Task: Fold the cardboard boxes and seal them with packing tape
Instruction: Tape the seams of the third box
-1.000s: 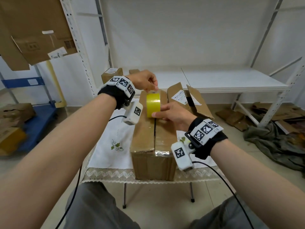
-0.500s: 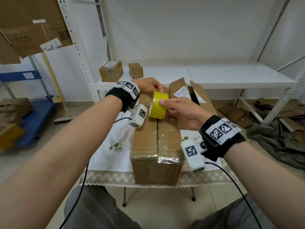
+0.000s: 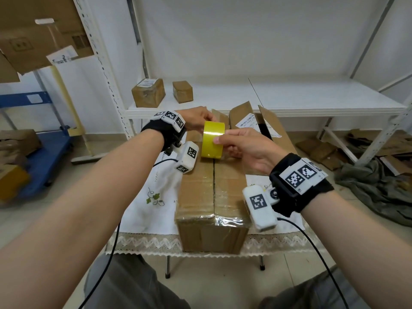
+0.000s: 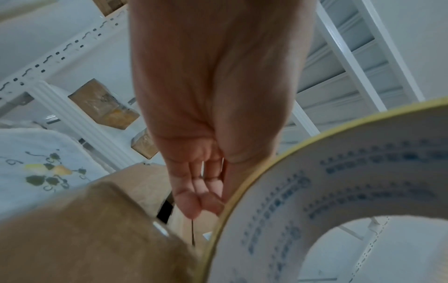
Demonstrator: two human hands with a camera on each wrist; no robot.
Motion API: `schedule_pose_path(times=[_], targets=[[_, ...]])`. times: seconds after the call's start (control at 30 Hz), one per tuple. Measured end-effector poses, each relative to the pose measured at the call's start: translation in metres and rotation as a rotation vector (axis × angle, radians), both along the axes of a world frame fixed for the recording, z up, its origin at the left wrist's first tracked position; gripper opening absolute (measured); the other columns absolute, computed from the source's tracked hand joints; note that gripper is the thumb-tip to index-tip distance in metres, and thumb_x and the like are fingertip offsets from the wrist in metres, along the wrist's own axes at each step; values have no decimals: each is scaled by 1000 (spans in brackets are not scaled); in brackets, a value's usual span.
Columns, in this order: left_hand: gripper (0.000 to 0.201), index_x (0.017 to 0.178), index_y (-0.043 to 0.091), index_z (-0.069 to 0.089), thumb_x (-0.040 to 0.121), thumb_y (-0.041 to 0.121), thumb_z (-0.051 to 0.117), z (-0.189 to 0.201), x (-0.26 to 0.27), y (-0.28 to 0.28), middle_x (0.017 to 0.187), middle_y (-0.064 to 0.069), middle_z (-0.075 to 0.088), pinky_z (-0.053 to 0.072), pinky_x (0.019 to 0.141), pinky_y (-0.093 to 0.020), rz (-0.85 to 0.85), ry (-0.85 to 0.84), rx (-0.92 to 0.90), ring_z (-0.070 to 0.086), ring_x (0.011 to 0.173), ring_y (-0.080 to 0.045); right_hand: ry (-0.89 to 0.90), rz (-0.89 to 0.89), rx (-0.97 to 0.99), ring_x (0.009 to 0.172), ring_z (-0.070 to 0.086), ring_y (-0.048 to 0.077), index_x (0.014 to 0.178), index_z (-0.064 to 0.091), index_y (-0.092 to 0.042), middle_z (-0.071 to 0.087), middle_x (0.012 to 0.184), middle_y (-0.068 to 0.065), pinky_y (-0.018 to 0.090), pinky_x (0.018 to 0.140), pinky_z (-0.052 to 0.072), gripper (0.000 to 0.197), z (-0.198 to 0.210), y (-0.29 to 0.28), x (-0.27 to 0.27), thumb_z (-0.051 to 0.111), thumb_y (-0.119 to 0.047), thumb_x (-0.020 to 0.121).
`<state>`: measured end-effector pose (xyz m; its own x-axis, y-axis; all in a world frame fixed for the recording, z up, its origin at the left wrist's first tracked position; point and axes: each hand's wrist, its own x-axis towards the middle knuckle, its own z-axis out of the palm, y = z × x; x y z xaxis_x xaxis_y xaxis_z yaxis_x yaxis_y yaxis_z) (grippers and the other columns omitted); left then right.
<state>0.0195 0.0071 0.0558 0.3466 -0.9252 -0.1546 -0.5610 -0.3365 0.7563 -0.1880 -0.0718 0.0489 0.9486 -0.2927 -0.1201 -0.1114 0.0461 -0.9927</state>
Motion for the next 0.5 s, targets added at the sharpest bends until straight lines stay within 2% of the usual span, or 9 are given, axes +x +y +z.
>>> schedule_pose_path(times=[0.13,0.2,0.23,0.3,0.37,0.4,0.43,0.47,0.5], targets=[[17,86,10,62,94,-4,60,-5,3,-3,82,-5,60,48,57,-14,28,-18,-6,60,59,1,-16,-32,26,75,59,19,90,76,-11,71,85,8,32,77,41,5,-1,0,4,72,-15,89],[13,88,7,61,94,-3,61,-7,2,-4,82,-6,58,47,57,-13,28,-15,26,59,60,0,-6,-46,47,67,56,14,90,75,-11,69,80,4,28,71,39,8,-2,-1,5,71,-19,91],[6,90,4,61,93,0,65,-8,0,-5,81,-6,57,46,56,-13,22,-30,39,58,59,1,-3,-54,57,62,53,11,89,73,-11,67,76,3,25,67,37,9,-2,-1,6,71,-19,91],[25,97,-1,60,82,16,70,-9,-2,-9,81,-9,55,44,54,-14,43,-50,73,56,60,-4,-1,-74,64,57,48,9,86,71,-11,63,70,0,22,61,33,11,-2,-1,8,70,-21,92],[33,95,-1,60,75,26,64,-11,-3,-13,82,-10,55,45,55,-17,31,-50,145,55,64,-10,7,-90,52,55,46,9,88,68,-11,58,65,-1,22,59,32,14,-2,0,9,70,-24,93],[24,91,4,59,77,24,64,-10,-4,-13,83,-8,55,46,57,-19,56,-17,184,55,66,-11,14,-97,50,56,46,9,92,67,-11,56,64,-2,22,58,33,15,-2,0,10,70,-26,93],[9,87,14,57,84,17,65,-10,-2,-12,85,-3,55,48,60,-19,77,5,192,55,70,-9,22,-100,53,56,46,9,96,65,-11,55,64,-3,22,57,33,17,-1,-1,11,70,-27,93],[19,86,25,53,92,9,62,-9,-1,-10,88,2,53,50,65,-19,152,4,208,54,74,-6,29,-102,59,56,46,9,100,65,-11,54,64,-3,21,57,34,19,-1,-1,11,70,-28,94],[28,85,29,49,99,5,55,-16,7,-12,90,5,52,50,69,-18,180,-27,191,53,78,-5,35,-103,59,57,46,9,102,64,-11,53,63,-4,21,56,34,21,-1,-2,12,69,-30,94]])
